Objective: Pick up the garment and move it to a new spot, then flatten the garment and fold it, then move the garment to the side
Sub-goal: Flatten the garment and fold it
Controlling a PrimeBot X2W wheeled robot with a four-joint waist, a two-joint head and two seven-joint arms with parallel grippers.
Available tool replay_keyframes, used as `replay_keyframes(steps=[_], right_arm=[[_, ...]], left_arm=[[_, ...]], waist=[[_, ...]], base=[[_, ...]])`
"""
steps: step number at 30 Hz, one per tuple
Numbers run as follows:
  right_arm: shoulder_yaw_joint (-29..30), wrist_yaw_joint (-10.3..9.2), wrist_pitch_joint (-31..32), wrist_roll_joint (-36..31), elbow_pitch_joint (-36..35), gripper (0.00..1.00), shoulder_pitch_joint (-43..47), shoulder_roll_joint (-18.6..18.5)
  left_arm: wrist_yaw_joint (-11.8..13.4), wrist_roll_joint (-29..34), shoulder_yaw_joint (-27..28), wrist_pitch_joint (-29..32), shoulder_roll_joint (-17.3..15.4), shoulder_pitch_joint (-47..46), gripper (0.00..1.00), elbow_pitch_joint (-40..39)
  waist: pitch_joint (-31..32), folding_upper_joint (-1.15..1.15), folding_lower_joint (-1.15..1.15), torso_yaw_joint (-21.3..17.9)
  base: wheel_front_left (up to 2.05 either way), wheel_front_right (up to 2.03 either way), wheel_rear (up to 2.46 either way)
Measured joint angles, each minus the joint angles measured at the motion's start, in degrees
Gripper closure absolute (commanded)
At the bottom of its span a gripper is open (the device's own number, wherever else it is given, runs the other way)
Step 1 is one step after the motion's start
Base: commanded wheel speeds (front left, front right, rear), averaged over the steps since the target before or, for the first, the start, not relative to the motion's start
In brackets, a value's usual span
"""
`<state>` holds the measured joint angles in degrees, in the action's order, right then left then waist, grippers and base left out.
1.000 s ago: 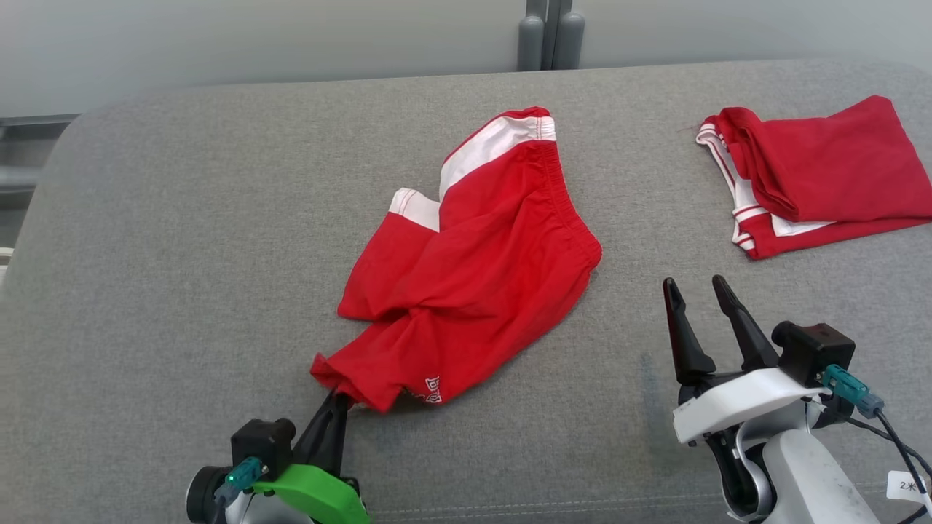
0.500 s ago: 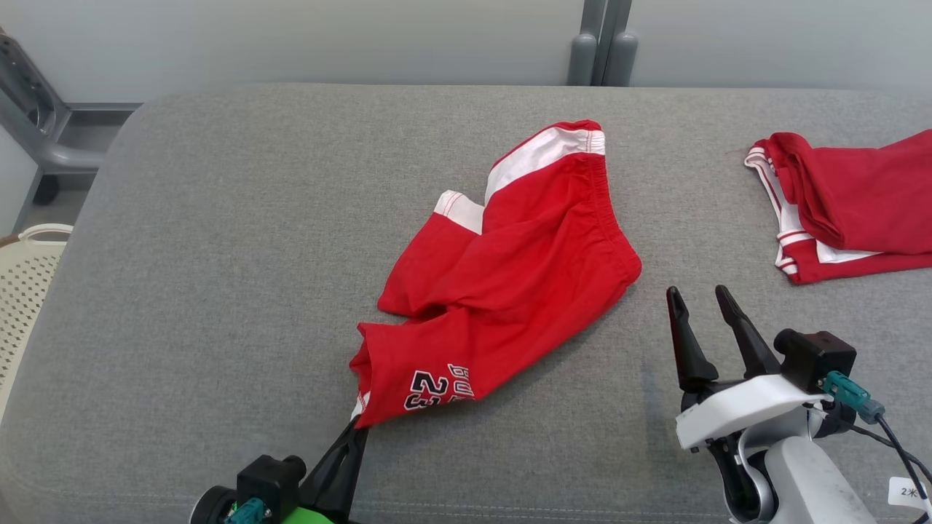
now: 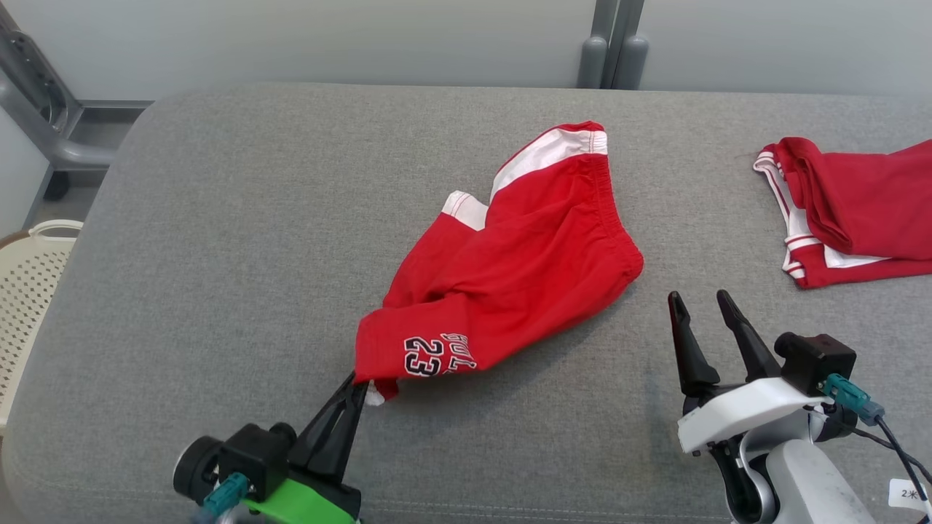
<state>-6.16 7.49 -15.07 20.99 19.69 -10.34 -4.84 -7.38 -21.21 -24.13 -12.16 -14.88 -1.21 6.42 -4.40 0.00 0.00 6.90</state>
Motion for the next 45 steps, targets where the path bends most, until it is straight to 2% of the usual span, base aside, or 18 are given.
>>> replay_keyframes(steps=[6,12,21,29,35,45], right_arm=[[-0.53,0.0,0.0,0.03,0.64,0.0,-0.71,-0.27],[-0.74,0.0,0.0,0.04,1.0,0.0,-1.36,-0.48],[0.33,0.0,0.0,0.02,0.87,0.0,-1.49,-0.86],[0.22,0.0,0.0,0.01,1.51,0.0,-1.47,-0.71],[-0.42,0.0,0.0,0.02,2.21,0.0,-1.57,-0.78],[-1.3,0.0,0.0,0.32,2.97,0.0,-1.84,-1.51]], left_arm=[[0.0,-0.01,-0.63,0.96,-0.98,-6.03,1.0,0.66],[-0.01,0.74,-0.78,0.35,-3.41,-10.77,1.0,6.51],[0.34,0.02,1.56,-0.78,-6.92,-10.21,1.0,8.01],[0.34,-3.64,1.49,-0.68,-6.22,-6.12,1.0,8.93],[0.26,-5.56,1.87,-1.94,-5.33,-6.22,1.0,12.84],[0.12,-4.76,4.17,-2.63,-5.15,-10.17,1.0,18.74]], waist=[[-0.2,0.0,0.0,-1.46],[-0.59,0.0,0.0,-3.78],[-1.49,0.0,0.0,-6.15],[-1.3,0.0,0.0,-4.45],[-0.77,0.0,0.0,-3.33],[-0.37,0.0,0.0,-4.63]], base=[[0.0,0.0,0.0],[0.0,0.0,0.0],[0.0,0.0,0.0],[0.0,0.0,0.0],[0.0,0.0,0.0],[0.0,0.0,0.0]])
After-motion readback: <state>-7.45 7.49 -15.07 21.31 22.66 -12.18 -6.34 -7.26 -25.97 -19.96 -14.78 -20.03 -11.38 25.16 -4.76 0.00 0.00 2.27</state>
